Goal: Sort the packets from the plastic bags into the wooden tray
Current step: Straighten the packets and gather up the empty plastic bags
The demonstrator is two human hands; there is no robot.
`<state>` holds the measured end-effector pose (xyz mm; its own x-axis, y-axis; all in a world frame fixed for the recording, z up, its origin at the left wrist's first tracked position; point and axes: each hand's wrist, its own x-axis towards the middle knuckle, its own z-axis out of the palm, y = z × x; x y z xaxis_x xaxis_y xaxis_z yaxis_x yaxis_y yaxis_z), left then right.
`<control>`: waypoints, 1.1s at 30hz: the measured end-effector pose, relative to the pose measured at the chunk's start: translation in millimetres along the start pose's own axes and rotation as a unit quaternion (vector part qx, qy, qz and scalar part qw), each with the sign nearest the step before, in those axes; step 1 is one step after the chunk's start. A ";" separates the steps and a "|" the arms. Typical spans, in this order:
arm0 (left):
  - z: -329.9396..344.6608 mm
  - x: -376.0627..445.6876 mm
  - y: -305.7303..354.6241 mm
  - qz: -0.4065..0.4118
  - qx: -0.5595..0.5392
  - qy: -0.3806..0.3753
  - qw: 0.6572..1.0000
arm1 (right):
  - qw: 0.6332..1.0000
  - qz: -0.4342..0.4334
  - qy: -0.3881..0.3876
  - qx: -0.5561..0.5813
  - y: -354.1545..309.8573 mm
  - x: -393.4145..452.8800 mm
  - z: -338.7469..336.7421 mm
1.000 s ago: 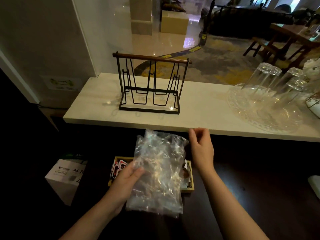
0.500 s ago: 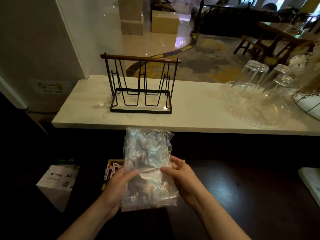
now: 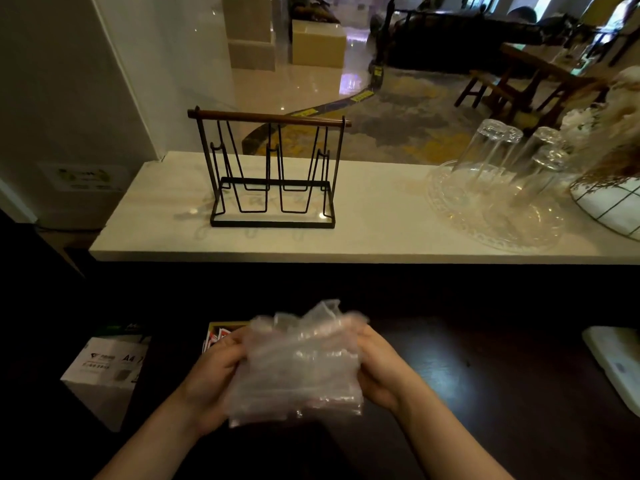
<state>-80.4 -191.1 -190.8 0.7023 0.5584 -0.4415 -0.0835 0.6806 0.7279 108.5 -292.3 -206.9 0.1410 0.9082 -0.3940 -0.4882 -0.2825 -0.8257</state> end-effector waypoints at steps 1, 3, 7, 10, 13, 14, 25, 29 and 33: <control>0.5 0.2 0.0 -0.007 -0.019 -0.005 1.000 | 1.000 -0.006 0.000 -0.028 0.9 0.1 -1.0; -3.3 4.5 -4.2 -0.026 -0.026 0.009 0.999 | 0.997 -0.015 -0.003 -0.076 0.8 1.3 -1.2; -12.5 12.1 -7.4 -0.077 0.019 -0.005 0.997 | 0.948 -0.121 0.035 -0.294 -0.8 7.6 -8.8; -14.5 11.6 -14.0 -0.119 0.126 -0.024 0.985 | 0.835 -0.196 0.030 -0.513 8.3 17.6 -15.3; -13.7 11.2 -21.4 -0.171 0.180 -0.036 0.968 | 0.758 -0.245 0.026 -0.603 14.2 20.7 -21.8; -13.9 11.8 -22.2 -0.179 0.184 -0.044 0.965 | 0.748 -0.252 0.031 -0.613 15.0 20.6 -23.1; 14.4 24.2 -42.9 -0.045 0.044 0.092 0.994 | 0.987 -0.107 0.121 -0.017 43.1 -4.2 -25.1; 40.7 30.5 -74.2 -0.044 0.031 0.050 0.997 | 0.989 -0.041 0.114 -0.085 83.6 -22.5 -4.9; 64.7 38.4 -103.2 -0.035 0.160 0.050 0.985 | 0.946 -0.053 0.321 -0.019 110.6 -33.3 -6.8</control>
<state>0.9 -270.7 -248.9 0.6234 0.5701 -0.5351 0.2017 0.5439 0.8145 55.6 -355.9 -287.9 0.6869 0.5616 -0.4613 -0.4127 -0.2211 -0.8836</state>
